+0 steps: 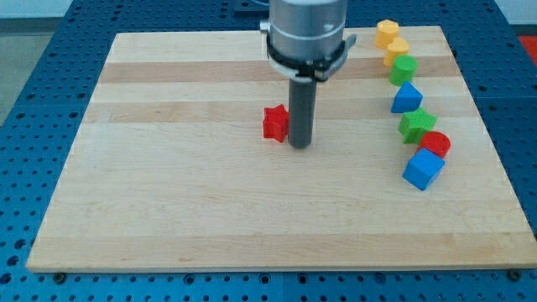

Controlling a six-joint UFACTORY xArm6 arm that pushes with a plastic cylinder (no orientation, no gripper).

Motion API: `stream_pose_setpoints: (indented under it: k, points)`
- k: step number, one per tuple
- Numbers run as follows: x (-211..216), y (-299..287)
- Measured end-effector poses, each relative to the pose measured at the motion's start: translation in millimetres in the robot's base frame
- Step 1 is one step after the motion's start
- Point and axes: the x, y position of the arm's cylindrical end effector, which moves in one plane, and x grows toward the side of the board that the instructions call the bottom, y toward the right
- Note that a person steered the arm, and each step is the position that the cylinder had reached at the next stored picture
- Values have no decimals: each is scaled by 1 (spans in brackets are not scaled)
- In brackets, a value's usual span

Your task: Keep red circle on right side of red star

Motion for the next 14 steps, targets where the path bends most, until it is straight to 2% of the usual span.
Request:
stream_pose_setpoints:
  k: [1,2,3,4,5,6,7,8,9,10,11,12,13,14]
  points:
    - [-42,-48]
    - [-20,-37]
    - [61,-27]
    - [135,55]
    - [149,160]
    - [135,230]
    - [79,215]
    - [40,120]
    - [68,98]
    - [81,137]
    - [80,83]
    - [159,73]
    - [188,144]
    - [164,183]
